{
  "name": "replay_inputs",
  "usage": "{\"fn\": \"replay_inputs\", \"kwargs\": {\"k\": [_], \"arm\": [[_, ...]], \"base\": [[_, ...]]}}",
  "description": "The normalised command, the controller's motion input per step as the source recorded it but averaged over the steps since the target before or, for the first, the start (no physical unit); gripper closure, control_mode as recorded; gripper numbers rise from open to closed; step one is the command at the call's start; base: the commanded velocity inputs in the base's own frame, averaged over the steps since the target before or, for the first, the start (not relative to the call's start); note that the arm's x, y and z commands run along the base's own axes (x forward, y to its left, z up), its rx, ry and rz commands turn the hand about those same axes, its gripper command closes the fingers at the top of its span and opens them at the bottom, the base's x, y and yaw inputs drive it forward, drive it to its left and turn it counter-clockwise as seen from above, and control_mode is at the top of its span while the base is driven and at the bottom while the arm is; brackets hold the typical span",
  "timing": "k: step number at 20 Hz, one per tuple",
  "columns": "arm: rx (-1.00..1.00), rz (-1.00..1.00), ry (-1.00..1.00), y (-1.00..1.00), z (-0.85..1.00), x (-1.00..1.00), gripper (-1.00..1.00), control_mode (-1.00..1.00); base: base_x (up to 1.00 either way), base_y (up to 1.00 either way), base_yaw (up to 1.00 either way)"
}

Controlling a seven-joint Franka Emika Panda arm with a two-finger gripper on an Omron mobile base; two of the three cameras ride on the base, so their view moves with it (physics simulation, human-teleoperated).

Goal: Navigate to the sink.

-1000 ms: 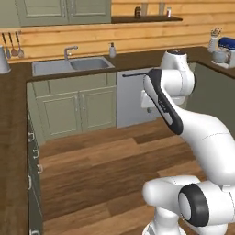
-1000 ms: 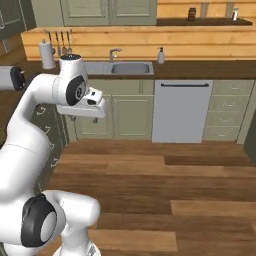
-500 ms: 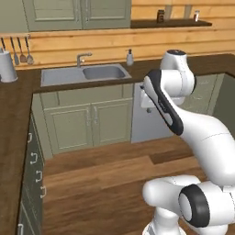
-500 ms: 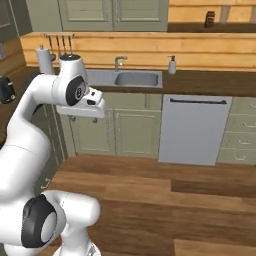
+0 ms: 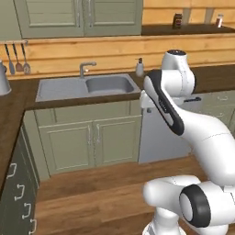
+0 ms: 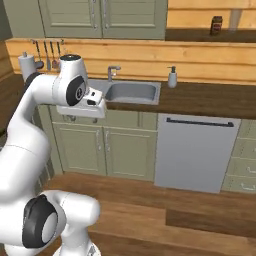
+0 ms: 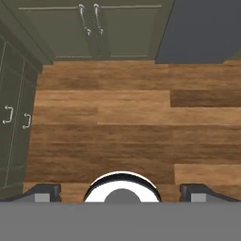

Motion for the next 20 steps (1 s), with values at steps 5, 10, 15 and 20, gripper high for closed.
{"fn": "replay_inputs", "kwargs": {"k": [5,10,15,20], "arm": [[0.00,0.00,0.00,0.00,0.00,0.00,-1.00,1.00],[0.00,0.00,0.00,0.00,0.00,0.00,-1.00,1.00],[0.00,0.00,0.00,0.00,0.00,0.00,-1.00,1.00],[0.00,0.00,0.00,0.00,0.00,0.00,-1.00,1.00]], "base": [[1.00,-0.23,0.15],[1.00,-0.06,0.08],[0.86,-0.13,0.00],[0.86,-0.04,0.00]]}}
